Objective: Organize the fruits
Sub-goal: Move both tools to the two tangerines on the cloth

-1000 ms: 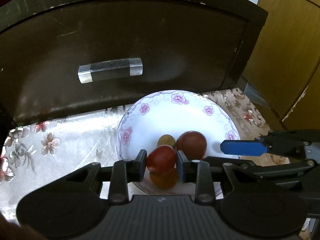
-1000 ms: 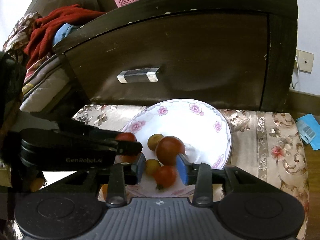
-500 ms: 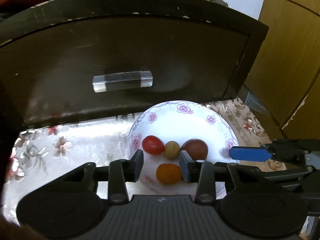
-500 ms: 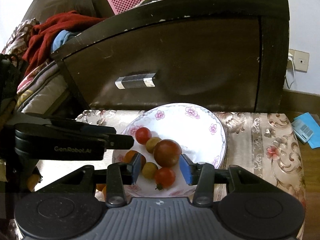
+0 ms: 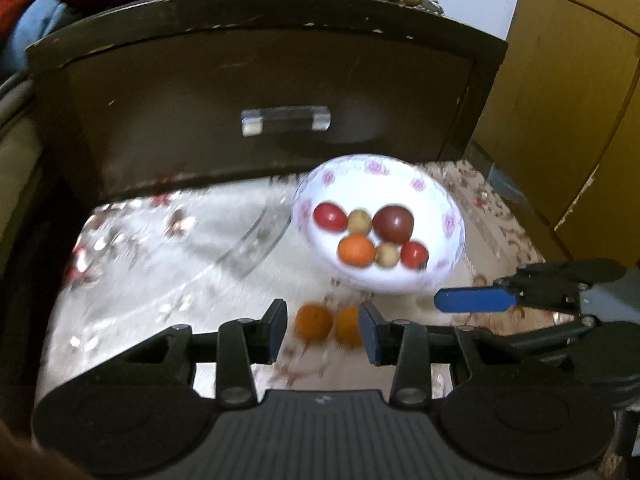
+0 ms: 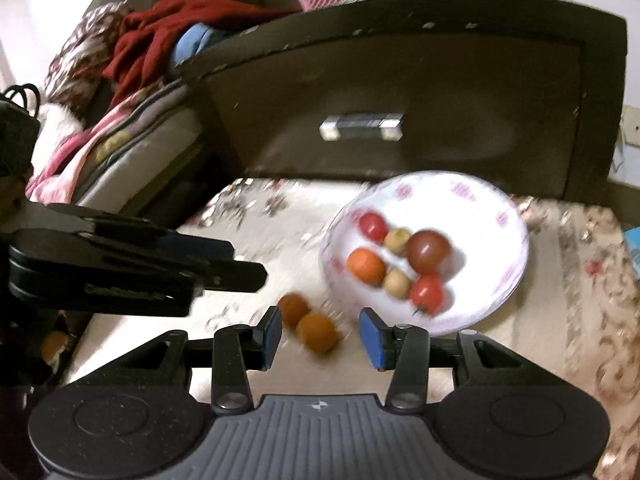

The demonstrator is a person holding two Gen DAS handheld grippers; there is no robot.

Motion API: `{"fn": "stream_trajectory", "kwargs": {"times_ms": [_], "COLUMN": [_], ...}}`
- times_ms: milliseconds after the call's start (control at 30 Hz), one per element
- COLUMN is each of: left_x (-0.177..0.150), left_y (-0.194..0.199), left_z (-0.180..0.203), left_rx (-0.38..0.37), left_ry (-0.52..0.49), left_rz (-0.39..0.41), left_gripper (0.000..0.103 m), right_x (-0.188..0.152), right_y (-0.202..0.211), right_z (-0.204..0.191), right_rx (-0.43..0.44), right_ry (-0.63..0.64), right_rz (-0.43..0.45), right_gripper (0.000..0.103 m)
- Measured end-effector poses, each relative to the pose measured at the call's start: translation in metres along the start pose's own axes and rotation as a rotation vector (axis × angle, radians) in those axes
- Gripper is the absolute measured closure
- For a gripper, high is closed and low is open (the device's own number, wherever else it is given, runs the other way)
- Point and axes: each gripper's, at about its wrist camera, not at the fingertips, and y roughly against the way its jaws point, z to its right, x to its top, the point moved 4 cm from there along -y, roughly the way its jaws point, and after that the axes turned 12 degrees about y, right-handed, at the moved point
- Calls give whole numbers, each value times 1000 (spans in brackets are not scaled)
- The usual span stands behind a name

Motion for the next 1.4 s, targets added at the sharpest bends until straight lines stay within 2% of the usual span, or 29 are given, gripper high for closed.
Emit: {"fn": "stream_trajectory", "kwargs": {"times_ms": [367,800,1167,1400], "left_x": [-36,-55,-56,-57], "left_y": [20,-8,-19,-24], "left_z": [-43,-30,-30,-29], "left_rx": [41,17,44,55], "left_ry": [64,19,-27,-56], "left_rz": [-34,-106,-112,-115], "left_gripper": [57,57,57,57], "right_x": [-12,-21,-16,-13], "right_y": [0,-13,-43,-70], "right_z": [-27,-25,-10,-13], "right_rx": [43,7,-42,-36], "right_ry": [10,6,20,38], "right_rz": [-32,-59,-67,-87], "right_gripper": [63,62,60,58]}}
